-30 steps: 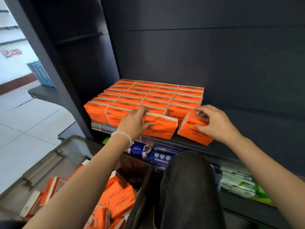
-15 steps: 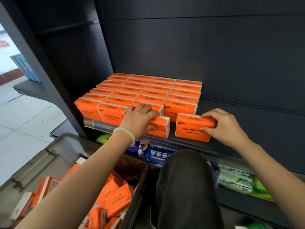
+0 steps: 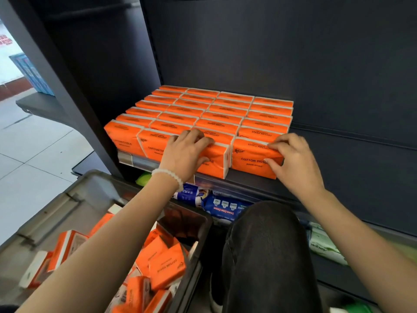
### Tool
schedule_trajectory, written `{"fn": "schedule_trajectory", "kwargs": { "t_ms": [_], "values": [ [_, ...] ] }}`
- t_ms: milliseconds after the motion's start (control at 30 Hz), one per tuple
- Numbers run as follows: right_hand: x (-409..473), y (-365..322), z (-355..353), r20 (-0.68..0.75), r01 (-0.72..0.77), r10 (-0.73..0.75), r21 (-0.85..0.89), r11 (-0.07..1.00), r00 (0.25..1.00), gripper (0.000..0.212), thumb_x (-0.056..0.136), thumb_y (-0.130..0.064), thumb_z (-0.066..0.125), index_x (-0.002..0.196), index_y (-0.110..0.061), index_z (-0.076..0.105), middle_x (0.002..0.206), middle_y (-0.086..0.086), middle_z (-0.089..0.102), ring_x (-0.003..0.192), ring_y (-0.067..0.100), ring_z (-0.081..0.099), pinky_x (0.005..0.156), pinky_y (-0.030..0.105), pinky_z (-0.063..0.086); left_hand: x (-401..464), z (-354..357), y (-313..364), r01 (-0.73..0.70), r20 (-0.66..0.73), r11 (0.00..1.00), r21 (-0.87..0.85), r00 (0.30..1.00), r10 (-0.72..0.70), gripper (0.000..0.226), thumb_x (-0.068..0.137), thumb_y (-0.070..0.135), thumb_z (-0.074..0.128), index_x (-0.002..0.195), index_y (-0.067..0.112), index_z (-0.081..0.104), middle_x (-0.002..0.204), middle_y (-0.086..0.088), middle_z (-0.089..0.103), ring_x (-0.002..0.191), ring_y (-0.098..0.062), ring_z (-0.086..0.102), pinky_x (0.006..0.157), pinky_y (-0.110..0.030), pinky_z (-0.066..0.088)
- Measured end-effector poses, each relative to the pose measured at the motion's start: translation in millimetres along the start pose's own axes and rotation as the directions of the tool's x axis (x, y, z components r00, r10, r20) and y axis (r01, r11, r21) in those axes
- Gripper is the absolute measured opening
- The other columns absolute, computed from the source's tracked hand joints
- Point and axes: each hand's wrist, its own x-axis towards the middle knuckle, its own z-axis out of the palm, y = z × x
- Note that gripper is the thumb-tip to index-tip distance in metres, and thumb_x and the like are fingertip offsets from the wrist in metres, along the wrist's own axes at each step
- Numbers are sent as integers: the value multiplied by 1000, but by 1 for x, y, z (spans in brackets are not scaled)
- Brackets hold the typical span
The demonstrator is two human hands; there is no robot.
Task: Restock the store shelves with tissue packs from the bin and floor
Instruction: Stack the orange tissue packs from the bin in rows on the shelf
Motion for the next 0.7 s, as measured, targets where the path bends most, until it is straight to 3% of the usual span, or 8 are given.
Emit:
{"fn": "schedule_trajectory", "kwargs": {
  "t_ms": [67,200,333,467,700],
  "values": [
    [-1,1,3,-47,39,-44,-109,993,998,35,68,-13,82,100,-3,70,102,12,60,97,34,54,78,46,46,0,3,0,11,1,1000,-24,1000,-11,47,63,24,84,107,19,67,103,-9,62,92,-33,60,72,-43,46],
    [2,-2,3,-11,44,-46,-167,985,999,36,68,-13,82,100,-1,70,96,13,63,88,37,56,75,47,49,-2,5,0,25,40,999,-48,999,-23,47,69,26,80,114,20,66,109,-9,60,100,-32,57,79,-44,43],
    [9,-15,-6,57,-11,26,-252,968,998,37,74,-23,77,107,-7,70,104,11,64,97,36,54,81,46,44,-8,-2,-2,-17,60,997,-69,998,21,52,81,36,69,128,19,55,121,-9,55,112,-30,52,92,-44,40],
    [12,-38,-5,11,-14,16,-161,987,1000,35,78,-28,72,107,-9,68,109,10,62,103,34,52,85,46,41,-38,-8,-15,12,-31,997,-78,999,-15,48,87,43,48,127,16,52,123,-9,55,112,-29,54,89,-43,44],
    [-4,-108,44,-204,239,-230,20,971,952,19,84,-25,66,89,-7,69,91,8,65,83,29,60,67,38,49,-135,-5,-60,218,5,975,-43,976,-218,47,84,43,41,121,17,56,117,-8,58,104,-30,58,77,-42,48]
  ]
}}
